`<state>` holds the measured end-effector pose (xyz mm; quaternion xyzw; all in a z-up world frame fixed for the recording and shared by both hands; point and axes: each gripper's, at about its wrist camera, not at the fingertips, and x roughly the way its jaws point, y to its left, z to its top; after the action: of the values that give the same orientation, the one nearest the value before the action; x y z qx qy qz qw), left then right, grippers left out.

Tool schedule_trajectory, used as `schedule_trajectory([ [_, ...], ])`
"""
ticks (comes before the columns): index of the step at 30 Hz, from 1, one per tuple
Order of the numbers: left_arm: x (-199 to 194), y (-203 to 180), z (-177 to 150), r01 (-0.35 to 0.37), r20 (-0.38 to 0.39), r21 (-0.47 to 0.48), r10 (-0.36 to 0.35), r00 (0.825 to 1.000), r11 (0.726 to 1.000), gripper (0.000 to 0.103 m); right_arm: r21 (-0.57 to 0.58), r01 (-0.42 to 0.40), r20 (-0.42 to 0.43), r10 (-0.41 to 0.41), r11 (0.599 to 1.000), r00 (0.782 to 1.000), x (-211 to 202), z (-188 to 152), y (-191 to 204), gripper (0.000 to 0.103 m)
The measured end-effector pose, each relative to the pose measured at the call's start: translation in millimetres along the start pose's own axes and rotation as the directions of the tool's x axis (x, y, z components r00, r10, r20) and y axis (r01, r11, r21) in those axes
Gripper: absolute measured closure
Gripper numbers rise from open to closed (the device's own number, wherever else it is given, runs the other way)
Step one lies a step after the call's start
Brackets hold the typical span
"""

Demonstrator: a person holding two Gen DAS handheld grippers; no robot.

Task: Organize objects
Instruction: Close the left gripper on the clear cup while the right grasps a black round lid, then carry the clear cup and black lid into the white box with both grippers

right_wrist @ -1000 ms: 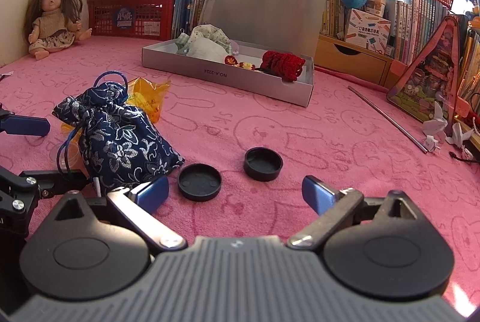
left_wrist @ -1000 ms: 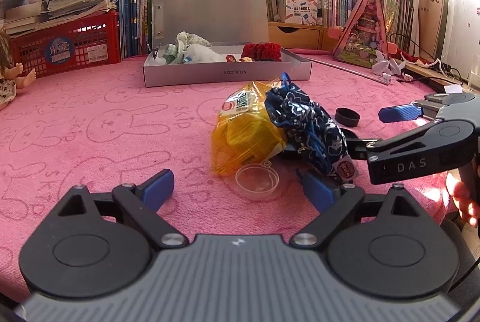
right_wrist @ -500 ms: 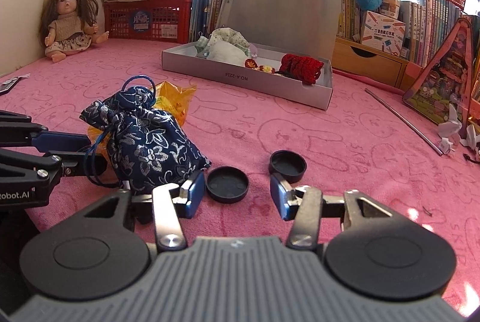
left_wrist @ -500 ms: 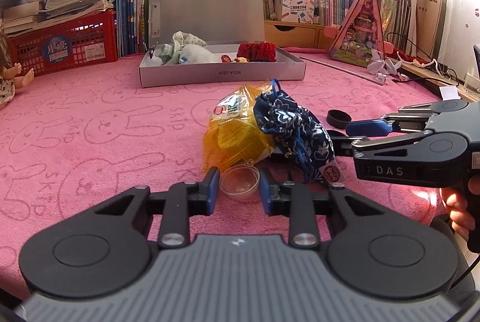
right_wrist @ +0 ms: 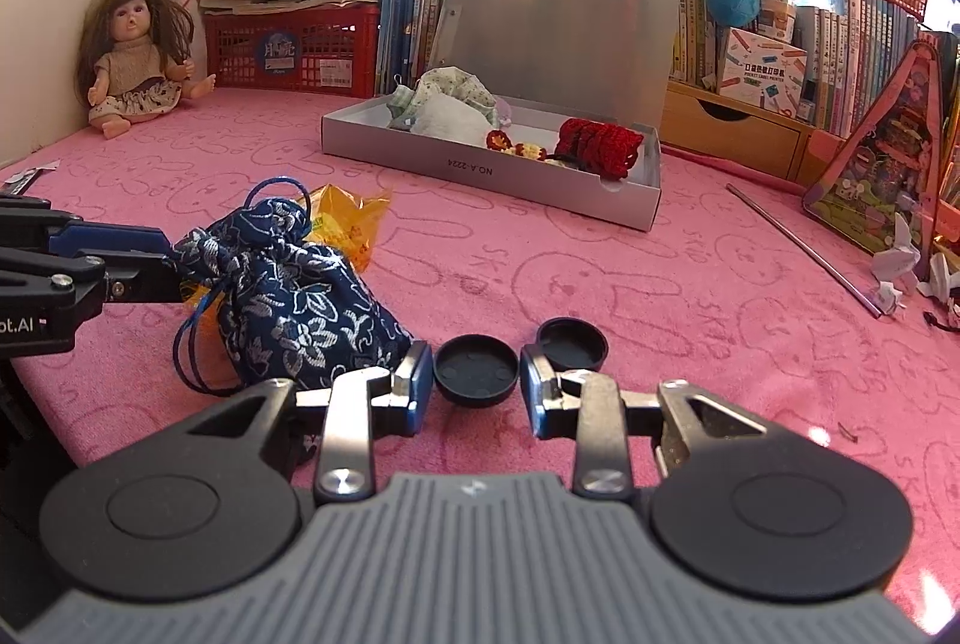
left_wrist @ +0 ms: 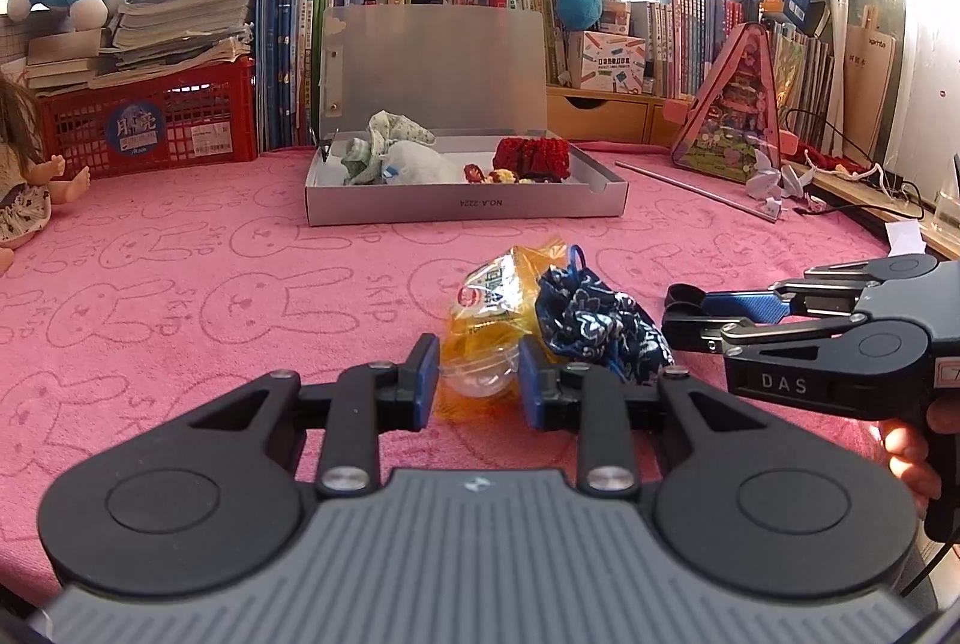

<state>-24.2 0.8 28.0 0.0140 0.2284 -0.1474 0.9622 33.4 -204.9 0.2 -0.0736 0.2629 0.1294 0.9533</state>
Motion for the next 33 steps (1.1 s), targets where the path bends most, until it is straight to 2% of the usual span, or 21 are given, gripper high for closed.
schedule_trajectory([
  [8, 5, 7, 22, -0.027, 0.036, -0.016, 0.027, 0.999, 1.0, 0.07, 0.026, 0.013, 0.02, -0.014, 1.0, 1.0, 1, 13, -6, 0.067],
  [15, 23, 9, 42, -0.019, 0.044, -0.015, 0.02, 0.999, 1.0, 0.07, 0.043, 0.027, 0.02, -0.028, 0.999, 0.999, 10, 29, -15, 0.067],
  [28, 89, 23, 108, -0.009, -0.017, -0.056, 0.008, 1.0, 0.998, 0.07, 0.132, 0.066, -0.01, -0.065, 0.989, 0.998, 42, 80, -49, 0.067],
  [33, 116, 27, 127, -0.036, -0.042, -0.057, 0.034, 0.999, 0.998, 0.07, 0.149, 0.074, -0.016, -0.073, 0.986, 0.997, 57, 99, -61, 0.067],
])
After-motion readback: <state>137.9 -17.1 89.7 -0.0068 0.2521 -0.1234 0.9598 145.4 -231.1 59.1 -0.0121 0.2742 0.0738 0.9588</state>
